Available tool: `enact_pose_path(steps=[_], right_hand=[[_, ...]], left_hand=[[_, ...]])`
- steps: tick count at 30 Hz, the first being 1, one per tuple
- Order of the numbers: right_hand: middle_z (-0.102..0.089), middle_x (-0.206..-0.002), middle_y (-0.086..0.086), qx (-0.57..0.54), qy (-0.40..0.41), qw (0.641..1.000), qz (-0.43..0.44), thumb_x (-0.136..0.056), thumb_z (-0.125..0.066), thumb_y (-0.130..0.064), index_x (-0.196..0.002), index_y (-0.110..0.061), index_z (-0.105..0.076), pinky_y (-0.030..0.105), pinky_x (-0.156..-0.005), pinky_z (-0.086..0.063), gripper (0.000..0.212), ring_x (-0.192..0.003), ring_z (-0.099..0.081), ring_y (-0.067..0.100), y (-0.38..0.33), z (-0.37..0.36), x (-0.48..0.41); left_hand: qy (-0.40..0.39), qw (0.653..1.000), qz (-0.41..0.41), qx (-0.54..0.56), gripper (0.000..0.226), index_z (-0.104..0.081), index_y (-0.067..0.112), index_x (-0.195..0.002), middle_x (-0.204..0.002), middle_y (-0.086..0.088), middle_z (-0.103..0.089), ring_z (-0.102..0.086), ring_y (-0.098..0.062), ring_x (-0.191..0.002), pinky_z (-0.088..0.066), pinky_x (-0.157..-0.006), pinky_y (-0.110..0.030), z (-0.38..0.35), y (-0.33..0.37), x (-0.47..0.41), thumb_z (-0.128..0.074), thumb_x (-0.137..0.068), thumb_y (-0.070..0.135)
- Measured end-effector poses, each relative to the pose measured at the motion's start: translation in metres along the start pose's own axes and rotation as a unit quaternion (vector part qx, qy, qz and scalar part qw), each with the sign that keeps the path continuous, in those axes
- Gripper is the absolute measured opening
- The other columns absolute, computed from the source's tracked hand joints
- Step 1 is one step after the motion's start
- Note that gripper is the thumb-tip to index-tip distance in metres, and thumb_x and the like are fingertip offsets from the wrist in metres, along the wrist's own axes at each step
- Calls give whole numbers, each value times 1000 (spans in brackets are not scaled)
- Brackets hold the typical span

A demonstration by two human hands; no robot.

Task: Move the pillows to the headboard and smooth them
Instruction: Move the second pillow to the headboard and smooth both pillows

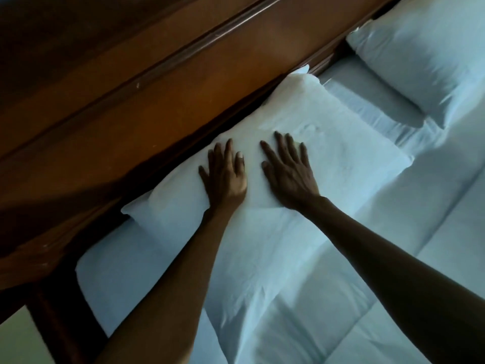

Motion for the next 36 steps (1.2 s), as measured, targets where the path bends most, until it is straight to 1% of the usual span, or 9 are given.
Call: enact_pose_path(steps=[7, 14, 20, 22, 24, 26, 29, 33, 36], right_hand=[[3, -172, 1, 69, -46, 995, 47, -99, -17, -73, -162, -41, -6, 55, -126, 4, 72, -158, 7, 25, 57, -2, -56], [-3, -172, 1, 36, -30, 991, -129, -90, -16, -84, -161, -43, -16, 57, -123, 10, 82, -158, 4, 25, 115, -2, -110], [-7, -170, 15, -32, -21, 944, -327, -99, -23, -69, -163, -21, -16, 61, -122, 6, 80, -157, -1, 36, 128, 22, -105], [-8, -170, 16, -46, 33, 954, -293, -103, -25, -60, -163, -17, -19, 58, -124, 4, 74, -157, -2, 34, 98, 30, -81], [-4, -171, 10, -67, 68, 977, -190, -105, -23, -58, -163, -22, -21, 54, -125, 6, 68, -158, 2, 29, 54, 26, -44], [-1, -171, 6, -49, 29, 995, -79, -105, -21, -58, -163, -27, -19, 52, -126, 8, 65, -158, 5, 26, 17, 8, -9], [-8, -171, 4, 1, 6, 1000, -14, -105, -23, -57, -163, -29, -19, 50, -127, 1, 64, -158, -2, 24, 33, -8, 24], [-24, -169, 2, 17, 41, 995, -87, -103, -34, -56, -161, -28, -30, 53, -124, -15, 64, -155, -21, 26, 99, -5, 52], [-6, -172, -2, -15, 8, 974, -225, -103, -26, -62, -163, -32, -13, 57, -124, -5, 68, -158, -5, 23, 142, 3, 67]], left_hand=[[22, 998, -7, -61, 69, -13, 35, -166, -175, -1, -13, -11, -21, -161, -4, -126, -53, -31, -13, -5, -13, -103, 61], [60, 992, -16, -107, 66, -16, 34, -166, -173, -4, -21, -20, -25, -159, -13, -125, -57, -51, -14, -16, -18, -105, 60], [66, 991, -11, -120, 67, -21, 31, -166, -172, -5, -26, -24, -24, -158, -18, -124, -57, -52, -19, -10, -15, -105, 60], [54, 991, -11, -118, 68, -21, 29, -166, -171, -7, -27, -26, -26, -158, -20, -123, -58, -50, -19, -8, -16, -105, 59], [56, 990, -21, -127, 68, -22, 27, -166, -169, -10, -31, -31, -30, -156, -24, -122, -61, -49, -17, -6, -19, -106, 58], [60, 990, -26, -127, 68, -24, 24, -165, -169, -12, -32, -31, -32, -155, -23, -122, -62, -46, -18, -7, -20, -106, 57], [48, 993, -35, -104, 67, -22, 25, -166, -170, -11, -28, -26, -32, -157, -18, -123, -61, -44, -13, 1, -21, -107, 56], [33, 995, -18, -87, 67, -22, 26, -166, -171, -10, -25, -22, -30, -159, -15, -125, -60, -41, -3, 5, -20, -107, 56], [28, 997, -13, -76, 68, -19, 25, -167, -173, -11, -20, -19, -31, -159, -14, -125, -63, -37, 5, 8, -23, -106, 56]])
Point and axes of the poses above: each hand's wrist, its own x-axis away from the middle knuckle, its own z-axis out of the back of the hand, y = z × x, the point moved 3 cm from there along -x, towards the middle knuckle
